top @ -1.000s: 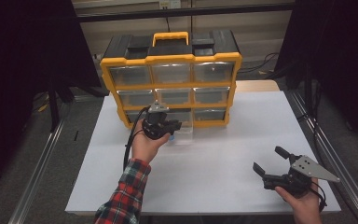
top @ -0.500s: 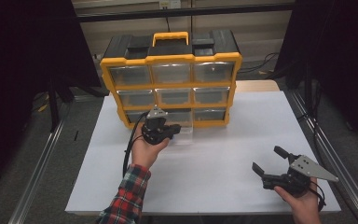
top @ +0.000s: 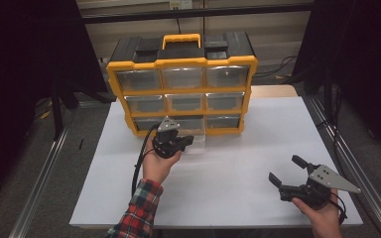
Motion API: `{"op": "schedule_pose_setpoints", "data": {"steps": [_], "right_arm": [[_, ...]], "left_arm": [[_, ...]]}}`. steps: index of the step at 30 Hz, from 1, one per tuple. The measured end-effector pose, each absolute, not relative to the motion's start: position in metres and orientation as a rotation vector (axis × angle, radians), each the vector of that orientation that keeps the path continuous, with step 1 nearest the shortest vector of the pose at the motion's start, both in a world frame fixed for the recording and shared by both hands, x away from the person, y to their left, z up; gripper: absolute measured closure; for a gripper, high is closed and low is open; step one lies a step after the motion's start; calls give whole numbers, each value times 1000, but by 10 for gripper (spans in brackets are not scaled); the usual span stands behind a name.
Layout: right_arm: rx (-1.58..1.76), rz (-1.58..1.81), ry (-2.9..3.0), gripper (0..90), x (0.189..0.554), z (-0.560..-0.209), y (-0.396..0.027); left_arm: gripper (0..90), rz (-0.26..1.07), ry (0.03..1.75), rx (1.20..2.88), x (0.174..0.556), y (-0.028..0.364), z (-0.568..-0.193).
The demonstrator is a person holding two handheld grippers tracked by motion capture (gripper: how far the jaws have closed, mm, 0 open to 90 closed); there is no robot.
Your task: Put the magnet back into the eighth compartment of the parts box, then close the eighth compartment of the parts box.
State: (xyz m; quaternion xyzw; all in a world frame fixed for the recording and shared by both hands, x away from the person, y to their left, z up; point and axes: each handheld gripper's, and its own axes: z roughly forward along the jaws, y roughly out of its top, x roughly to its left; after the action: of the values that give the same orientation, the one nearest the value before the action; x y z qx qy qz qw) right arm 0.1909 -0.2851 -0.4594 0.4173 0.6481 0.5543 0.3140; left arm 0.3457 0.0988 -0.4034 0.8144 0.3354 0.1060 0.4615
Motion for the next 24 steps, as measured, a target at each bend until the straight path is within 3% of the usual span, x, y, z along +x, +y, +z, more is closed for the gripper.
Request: {"op": "schedule_pose_setpoints", "data": {"steps": [24], "right_arm": [[1107,1473,1691,10,190,-458,-286]], "left_arm": [[900,263,875,1986,344,102,-415]]}}
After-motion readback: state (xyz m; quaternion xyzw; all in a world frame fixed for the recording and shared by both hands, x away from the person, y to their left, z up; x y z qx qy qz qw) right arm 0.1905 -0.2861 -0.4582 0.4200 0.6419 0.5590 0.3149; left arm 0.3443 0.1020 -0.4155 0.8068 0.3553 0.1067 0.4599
